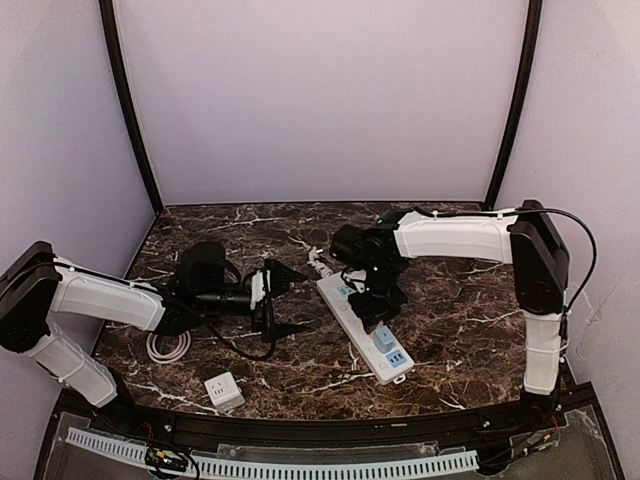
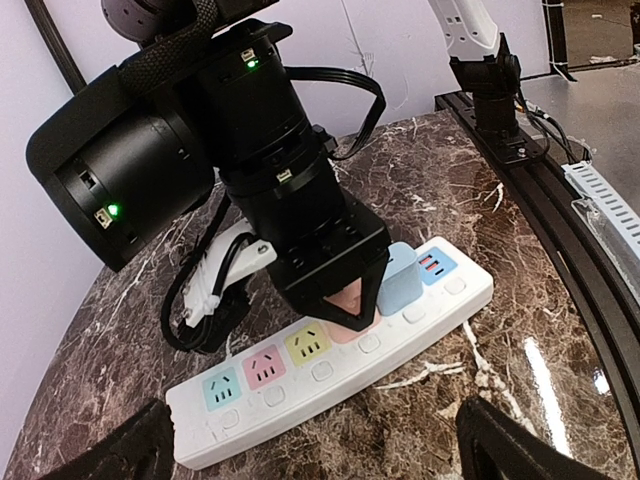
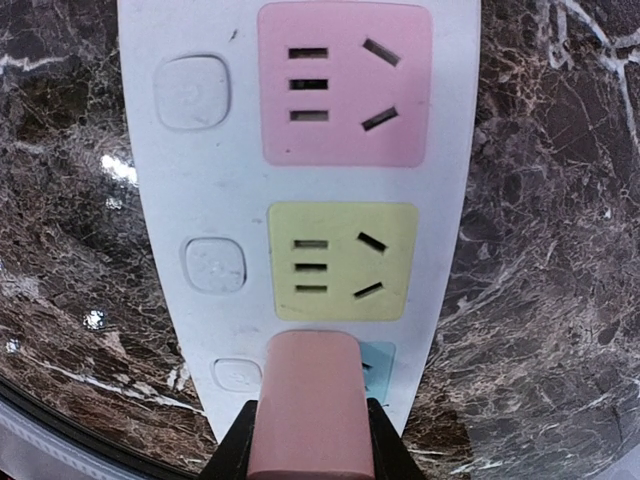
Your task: Insert the plug
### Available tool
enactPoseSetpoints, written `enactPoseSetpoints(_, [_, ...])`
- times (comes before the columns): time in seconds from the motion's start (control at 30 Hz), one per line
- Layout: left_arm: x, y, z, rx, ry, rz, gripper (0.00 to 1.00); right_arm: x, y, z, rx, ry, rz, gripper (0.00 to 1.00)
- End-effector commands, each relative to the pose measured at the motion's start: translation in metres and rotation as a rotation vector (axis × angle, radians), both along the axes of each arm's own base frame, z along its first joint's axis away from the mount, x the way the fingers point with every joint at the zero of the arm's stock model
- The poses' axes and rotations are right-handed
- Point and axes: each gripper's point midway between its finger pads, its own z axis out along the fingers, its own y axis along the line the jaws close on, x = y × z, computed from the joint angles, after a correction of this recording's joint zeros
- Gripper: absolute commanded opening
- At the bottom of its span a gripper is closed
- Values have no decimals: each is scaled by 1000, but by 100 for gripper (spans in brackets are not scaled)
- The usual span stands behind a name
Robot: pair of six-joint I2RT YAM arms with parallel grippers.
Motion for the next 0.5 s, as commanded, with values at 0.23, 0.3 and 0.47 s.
enactPoseSetpoints(0.23, [-1,0,10,-11,-8,-17,98,-46,-33,-151,-175,202,4,0])
enactPoseSetpoints(0.3, [-1,0,10,-11,-10,-15,98,-44,-30,-141,-160,185,2,0])
enactPoseSetpoints(0.47, [1,-1,9,-11,-9,-13,98,-32,-16,-104,-123,110,20,1])
